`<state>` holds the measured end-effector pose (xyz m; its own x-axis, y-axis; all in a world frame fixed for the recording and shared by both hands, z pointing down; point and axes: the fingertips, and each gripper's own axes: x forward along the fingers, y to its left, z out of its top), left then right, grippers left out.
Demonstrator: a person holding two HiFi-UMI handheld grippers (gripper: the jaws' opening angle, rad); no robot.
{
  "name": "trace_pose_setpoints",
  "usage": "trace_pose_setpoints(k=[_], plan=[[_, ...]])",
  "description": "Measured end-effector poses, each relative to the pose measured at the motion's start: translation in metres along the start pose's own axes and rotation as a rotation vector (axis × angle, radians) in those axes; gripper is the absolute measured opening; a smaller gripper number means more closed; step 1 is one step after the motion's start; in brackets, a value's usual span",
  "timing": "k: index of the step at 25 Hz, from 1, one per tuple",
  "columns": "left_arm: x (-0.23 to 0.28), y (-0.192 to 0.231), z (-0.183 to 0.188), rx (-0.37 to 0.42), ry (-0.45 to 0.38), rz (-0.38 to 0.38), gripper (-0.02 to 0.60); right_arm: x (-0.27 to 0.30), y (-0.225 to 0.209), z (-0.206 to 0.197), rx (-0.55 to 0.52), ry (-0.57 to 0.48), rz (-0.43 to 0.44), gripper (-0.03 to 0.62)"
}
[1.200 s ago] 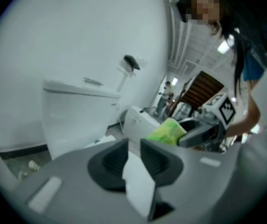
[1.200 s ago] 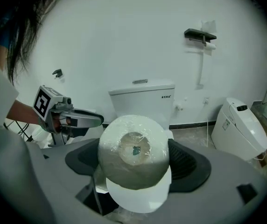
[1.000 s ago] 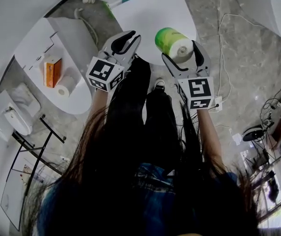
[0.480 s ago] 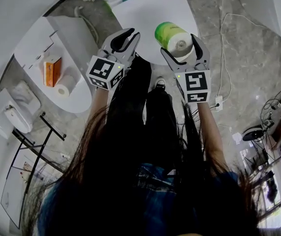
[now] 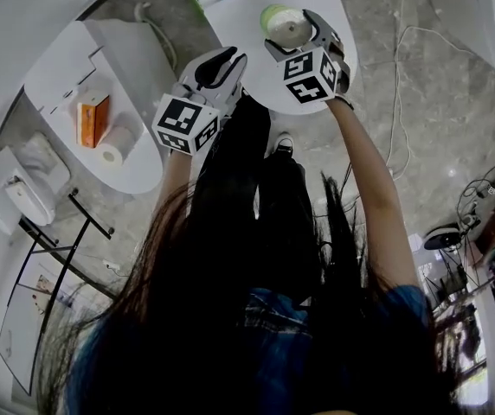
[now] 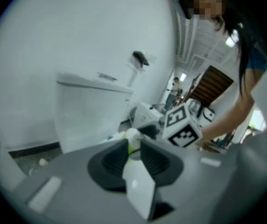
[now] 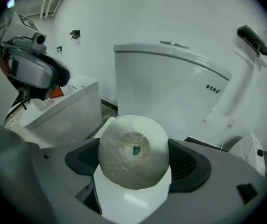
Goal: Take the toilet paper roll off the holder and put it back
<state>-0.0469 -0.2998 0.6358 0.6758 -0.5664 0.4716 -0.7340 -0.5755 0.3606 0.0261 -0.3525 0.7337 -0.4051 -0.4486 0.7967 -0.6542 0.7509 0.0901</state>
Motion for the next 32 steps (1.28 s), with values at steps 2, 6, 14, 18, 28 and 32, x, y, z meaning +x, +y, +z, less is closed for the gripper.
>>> trace_pose_setpoints(k=[2, 6, 14, 18, 28, 32], plan=[[0.001, 0.003, -0.002, -0.003, 0.004, 0.002, 0.069, 0.025, -0.002, 0.002, -0.009, 0.026, 0.000, 0.430], [-0.001, 0.010, -0.005, -0.017, -0.001, 0.013, 0.069, 0.059, -0.001, -0.001, 0.005, 0.080, 0.004, 0.430], [-0.009, 0.025, -0.015, -0.037, 0.008, 0.036, 0.069, 0.077, 0.006, -0.008, -0.005, 0.113, -0.004, 0.430], [-0.010, 0.026, -0.018, -0.048, 0.008, 0.047, 0.069, 0.077, 0.008, -0.011, -0.001, 0.145, -0.013, 0.430], [-0.014, 0.012, -0.009, -0.016, -0.002, 0.037, 0.069, 0.017, 0.004, 0.027, 0.170, -0.008, 0.001, 0.430], [-0.024, -0.009, 0.000, 0.001, -0.001, 0.021, 0.069, -0.044, 0.012, 0.034, 0.322, -0.137, 0.071, 0.428]])
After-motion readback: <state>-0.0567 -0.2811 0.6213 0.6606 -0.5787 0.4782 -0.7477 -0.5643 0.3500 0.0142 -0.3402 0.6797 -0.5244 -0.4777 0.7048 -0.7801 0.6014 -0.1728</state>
